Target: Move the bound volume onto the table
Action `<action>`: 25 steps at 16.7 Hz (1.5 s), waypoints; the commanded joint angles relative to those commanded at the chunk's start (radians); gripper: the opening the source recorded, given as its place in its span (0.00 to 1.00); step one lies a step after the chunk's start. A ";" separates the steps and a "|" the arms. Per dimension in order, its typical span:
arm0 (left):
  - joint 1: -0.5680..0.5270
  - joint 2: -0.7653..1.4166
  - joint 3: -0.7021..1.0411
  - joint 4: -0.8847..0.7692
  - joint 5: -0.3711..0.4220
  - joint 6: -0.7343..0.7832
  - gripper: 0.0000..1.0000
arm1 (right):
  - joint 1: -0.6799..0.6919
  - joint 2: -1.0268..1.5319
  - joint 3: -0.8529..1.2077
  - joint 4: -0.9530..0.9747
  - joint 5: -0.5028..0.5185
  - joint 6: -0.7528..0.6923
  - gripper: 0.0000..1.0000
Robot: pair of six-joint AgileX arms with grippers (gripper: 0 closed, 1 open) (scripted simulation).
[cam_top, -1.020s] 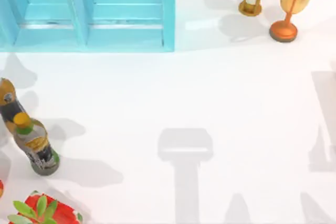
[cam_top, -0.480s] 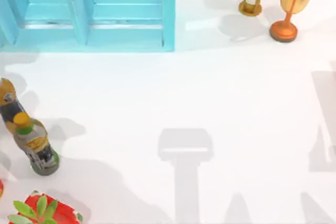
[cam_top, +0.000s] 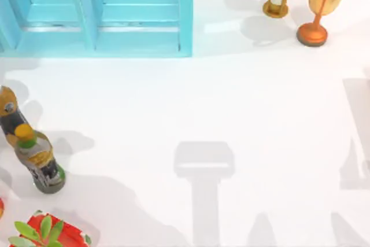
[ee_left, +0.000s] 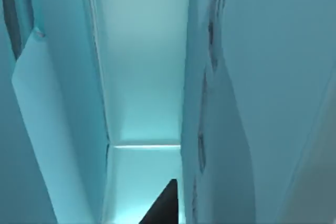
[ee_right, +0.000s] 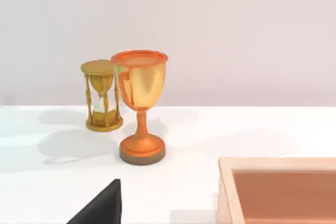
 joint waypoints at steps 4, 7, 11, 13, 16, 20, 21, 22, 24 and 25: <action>0.000 0.000 0.000 0.000 0.000 0.000 0.32 | 0.000 0.000 0.000 0.000 0.000 0.000 1.00; 0.000 0.000 0.000 0.000 0.000 0.000 0.10 | 0.000 0.000 0.000 0.000 0.000 0.000 1.00; 0.000 0.000 0.000 0.000 0.000 0.000 0.00 | 0.000 0.000 0.000 0.000 0.000 0.000 1.00; 0.000 0.000 0.000 0.000 0.000 0.000 0.00 | 0.000 0.000 0.000 0.000 0.000 0.000 1.00; 0.000 0.000 0.000 0.000 0.000 0.000 0.00 | 0.000 0.000 0.000 0.000 0.000 0.000 1.00; 0.014 -0.038 -0.017 -0.029 0.011 0.005 0.00 | 0.000 0.000 0.000 0.000 0.000 0.000 1.00; 0.025 -0.070 -0.031 -0.054 0.021 0.008 0.00 | 0.000 0.000 0.000 0.000 0.000 0.000 1.00; 0.039 -0.113 -0.048 -0.086 0.034 0.013 0.00 | 0.000 0.000 0.000 0.000 0.000 0.000 1.00; 0.073 -0.227 -0.090 -0.165 0.066 0.026 0.00 | 0.000 0.000 0.000 0.000 0.000 0.000 1.00; 0.093 -0.295 -0.113 -0.210 0.084 0.034 0.00 | 0.000 0.000 0.000 0.000 0.000 0.000 1.00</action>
